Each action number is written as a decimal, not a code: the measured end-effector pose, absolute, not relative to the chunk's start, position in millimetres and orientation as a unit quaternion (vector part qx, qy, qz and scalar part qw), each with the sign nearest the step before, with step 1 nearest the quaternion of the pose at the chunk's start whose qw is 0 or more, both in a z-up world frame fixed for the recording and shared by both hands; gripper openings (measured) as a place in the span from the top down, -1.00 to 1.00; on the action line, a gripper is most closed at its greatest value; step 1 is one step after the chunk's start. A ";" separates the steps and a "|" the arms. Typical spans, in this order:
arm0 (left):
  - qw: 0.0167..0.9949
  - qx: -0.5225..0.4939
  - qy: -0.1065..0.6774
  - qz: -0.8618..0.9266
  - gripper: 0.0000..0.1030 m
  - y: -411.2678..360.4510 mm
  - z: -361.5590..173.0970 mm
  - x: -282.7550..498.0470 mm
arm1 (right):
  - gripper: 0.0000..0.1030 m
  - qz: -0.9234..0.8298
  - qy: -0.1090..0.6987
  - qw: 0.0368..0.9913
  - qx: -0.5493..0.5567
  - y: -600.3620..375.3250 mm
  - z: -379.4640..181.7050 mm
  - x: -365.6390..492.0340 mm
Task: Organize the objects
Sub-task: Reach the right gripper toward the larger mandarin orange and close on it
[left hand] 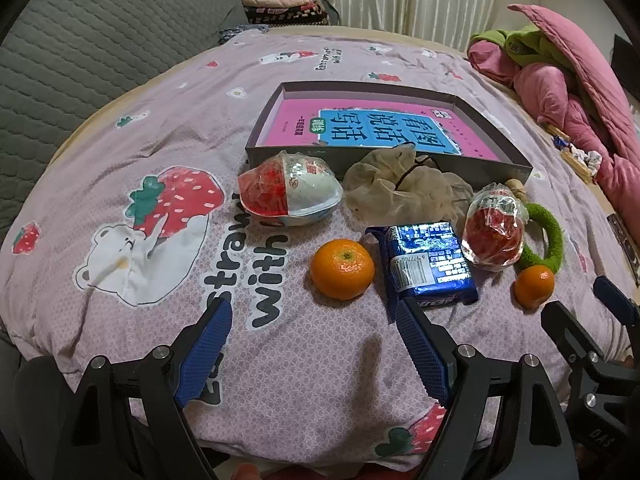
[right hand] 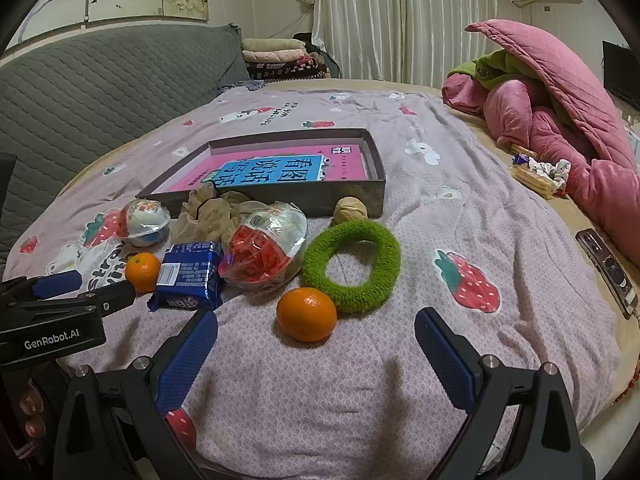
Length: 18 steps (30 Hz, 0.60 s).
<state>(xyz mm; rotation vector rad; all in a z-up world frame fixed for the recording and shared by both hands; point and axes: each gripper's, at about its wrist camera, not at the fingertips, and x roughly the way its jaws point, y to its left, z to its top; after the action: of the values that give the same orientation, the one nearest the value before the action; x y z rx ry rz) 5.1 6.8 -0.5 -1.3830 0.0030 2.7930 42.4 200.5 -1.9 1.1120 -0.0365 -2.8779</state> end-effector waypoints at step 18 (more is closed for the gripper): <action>0.020 -0.455 0.004 0.890 -0.65 7.2 -14.4 0.3 | -0.79 -0.919 -0.033 0.038 0.390 204.3 -11.0 39.8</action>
<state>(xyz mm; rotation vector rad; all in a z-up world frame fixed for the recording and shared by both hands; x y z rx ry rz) 0.3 7.2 -14.4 -1.4106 0.0137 2.7626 39.8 204.3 -11.0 1.1958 -0.1020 -2.8201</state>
